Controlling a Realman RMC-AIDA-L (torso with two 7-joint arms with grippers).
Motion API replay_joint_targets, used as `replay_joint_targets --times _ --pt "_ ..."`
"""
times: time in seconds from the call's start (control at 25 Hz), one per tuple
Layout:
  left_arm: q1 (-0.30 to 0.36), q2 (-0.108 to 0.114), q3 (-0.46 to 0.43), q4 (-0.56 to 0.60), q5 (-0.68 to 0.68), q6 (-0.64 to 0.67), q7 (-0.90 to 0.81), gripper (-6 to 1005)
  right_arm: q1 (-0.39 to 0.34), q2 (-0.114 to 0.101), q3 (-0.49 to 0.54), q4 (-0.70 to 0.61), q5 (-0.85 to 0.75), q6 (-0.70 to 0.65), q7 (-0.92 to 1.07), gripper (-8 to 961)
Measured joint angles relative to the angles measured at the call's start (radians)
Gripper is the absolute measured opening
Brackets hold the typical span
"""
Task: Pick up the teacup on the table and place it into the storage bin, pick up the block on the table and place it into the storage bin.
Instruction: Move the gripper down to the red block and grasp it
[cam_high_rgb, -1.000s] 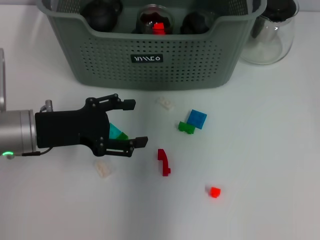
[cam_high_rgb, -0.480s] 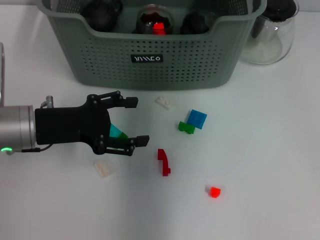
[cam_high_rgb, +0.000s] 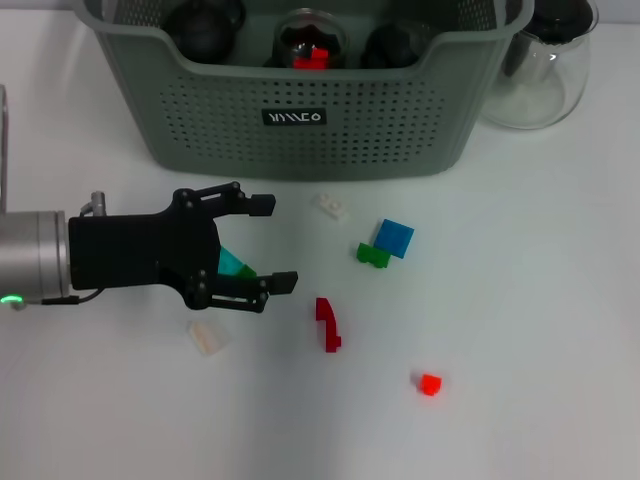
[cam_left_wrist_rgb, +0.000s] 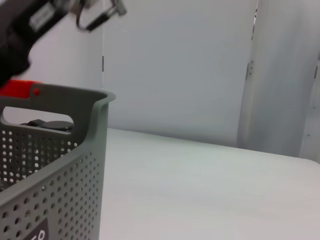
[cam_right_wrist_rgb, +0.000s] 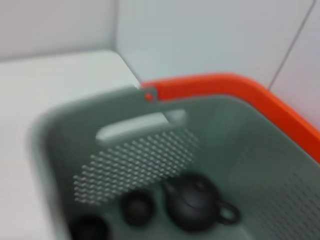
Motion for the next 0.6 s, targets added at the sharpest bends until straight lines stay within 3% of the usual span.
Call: replay_joint_targets --times 0.28,0.44,0.6 --pt "0.002 -0.001 0.0 -0.002 -0.006 0.007 0.001 868 -0.184 -0.047 0.074 -0.353 0.271 -0.331 -0.052 806" --pt "0.002 -0.002 0.0 -0.003 -0.002 0.007 0.005 867 -0.284 -0.084 0.131 -0.422 0.457 -0.515 -0.115 803" --pt "0.006 -0.002 0.0 0.0 -0.001 0.008 0.004 866 -0.355 -0.112 0.174 -0.418 0.533 -0.697 -0.176 801"
